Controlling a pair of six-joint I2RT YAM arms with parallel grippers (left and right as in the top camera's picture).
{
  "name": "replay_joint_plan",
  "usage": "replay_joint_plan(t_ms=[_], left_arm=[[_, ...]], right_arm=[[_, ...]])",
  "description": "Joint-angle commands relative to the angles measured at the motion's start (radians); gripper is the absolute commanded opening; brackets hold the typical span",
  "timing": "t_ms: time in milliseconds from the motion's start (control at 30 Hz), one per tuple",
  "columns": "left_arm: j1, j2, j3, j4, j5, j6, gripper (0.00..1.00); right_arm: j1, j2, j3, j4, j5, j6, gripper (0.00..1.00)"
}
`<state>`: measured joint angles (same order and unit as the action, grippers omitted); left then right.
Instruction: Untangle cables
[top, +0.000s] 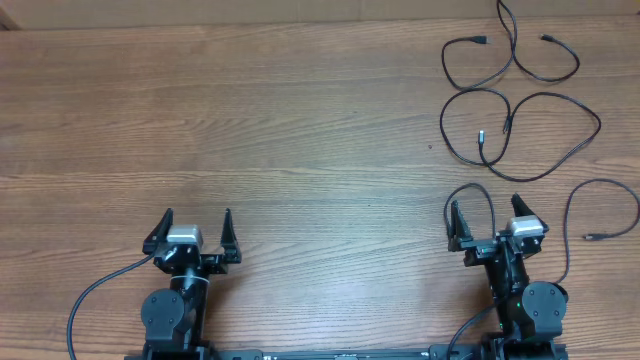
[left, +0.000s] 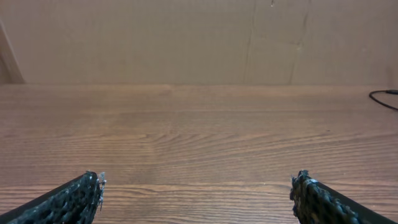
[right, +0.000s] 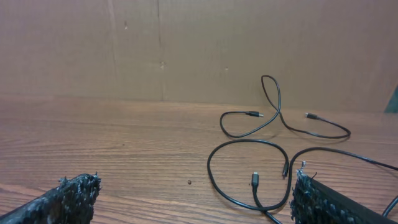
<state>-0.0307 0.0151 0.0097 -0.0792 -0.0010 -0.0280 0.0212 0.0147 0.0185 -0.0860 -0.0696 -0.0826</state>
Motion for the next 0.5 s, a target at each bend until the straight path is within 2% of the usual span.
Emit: replay_joint_plan(t_ms=[0, 167, 300, 467], left_arm=[[-0.017, -0.012, -0.005, -0.003, -0.008, 0.030, 1.00], [-0.014, -0.012, -0.005, -0.002, -0.022, 0.022, 1.00], [-0.014, -0.012, -0.005, -0.001, -0.035, -0.045, 0.99], [-0.014, -0.012, -0.005, -0.002, -0.033, -0.045, 0.99]], right_arm=[[0.006, -0.012, -0.010, 0.006, 0.013, 0.000, 1.00], [0.006, -0.012, -0.010, 0.006, 0.013, 0.000, 1.00], [0.006, -0.012, -0.010, 0.006, 0.013, 0.000, 1.00], [0.006, -0.012, -0.010, 0.006, 0.013, 0.000, 1.00]])
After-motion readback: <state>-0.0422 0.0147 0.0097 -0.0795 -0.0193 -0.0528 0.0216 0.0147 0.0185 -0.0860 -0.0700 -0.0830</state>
